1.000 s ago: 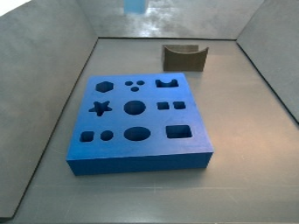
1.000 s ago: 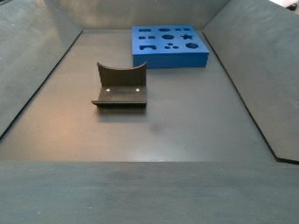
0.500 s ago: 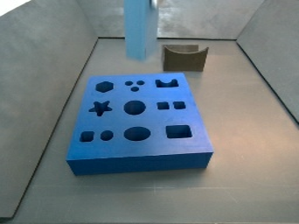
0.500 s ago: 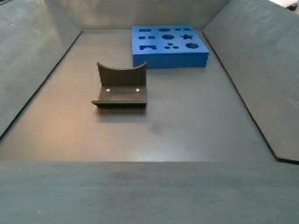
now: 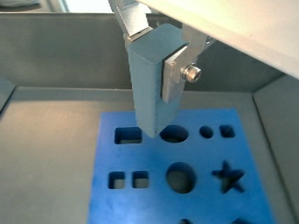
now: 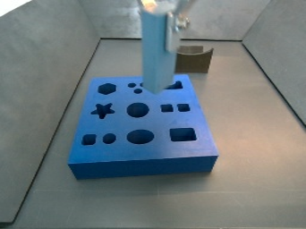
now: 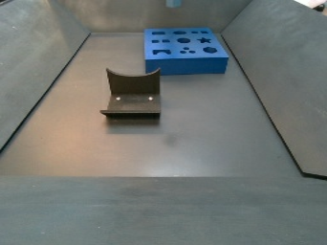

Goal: Insert the rectangle object.

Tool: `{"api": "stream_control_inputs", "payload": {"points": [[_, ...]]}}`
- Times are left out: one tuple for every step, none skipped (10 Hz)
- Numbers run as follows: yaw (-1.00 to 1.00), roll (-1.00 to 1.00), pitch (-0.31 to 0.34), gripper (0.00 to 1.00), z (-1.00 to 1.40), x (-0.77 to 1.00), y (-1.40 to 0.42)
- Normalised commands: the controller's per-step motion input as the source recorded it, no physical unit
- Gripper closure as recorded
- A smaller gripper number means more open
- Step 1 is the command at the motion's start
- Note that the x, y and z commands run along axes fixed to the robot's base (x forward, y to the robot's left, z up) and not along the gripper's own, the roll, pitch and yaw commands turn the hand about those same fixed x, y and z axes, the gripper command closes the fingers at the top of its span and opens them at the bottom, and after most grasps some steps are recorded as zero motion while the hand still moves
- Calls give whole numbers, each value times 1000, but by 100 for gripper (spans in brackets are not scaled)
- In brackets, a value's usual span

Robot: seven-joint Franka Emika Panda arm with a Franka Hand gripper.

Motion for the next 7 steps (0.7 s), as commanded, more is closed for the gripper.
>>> {"api": "stream_control_inputs", "payload": {"points": [[-757, 1, -6, 100, -349, 357, -46], [-789, 0, -1, 100, -317, 314, -43], [-800, 0, 0, 100, -269, 306, -34], [-866, 0, 0, 100, -260, 229, -23], [-1000, 0, -7, 100, -297, 0, 0], [-1000, 0, -10, 100, -300, 0, 0], [-1000, 0, -16, 100, -291, 0, 0]]}}
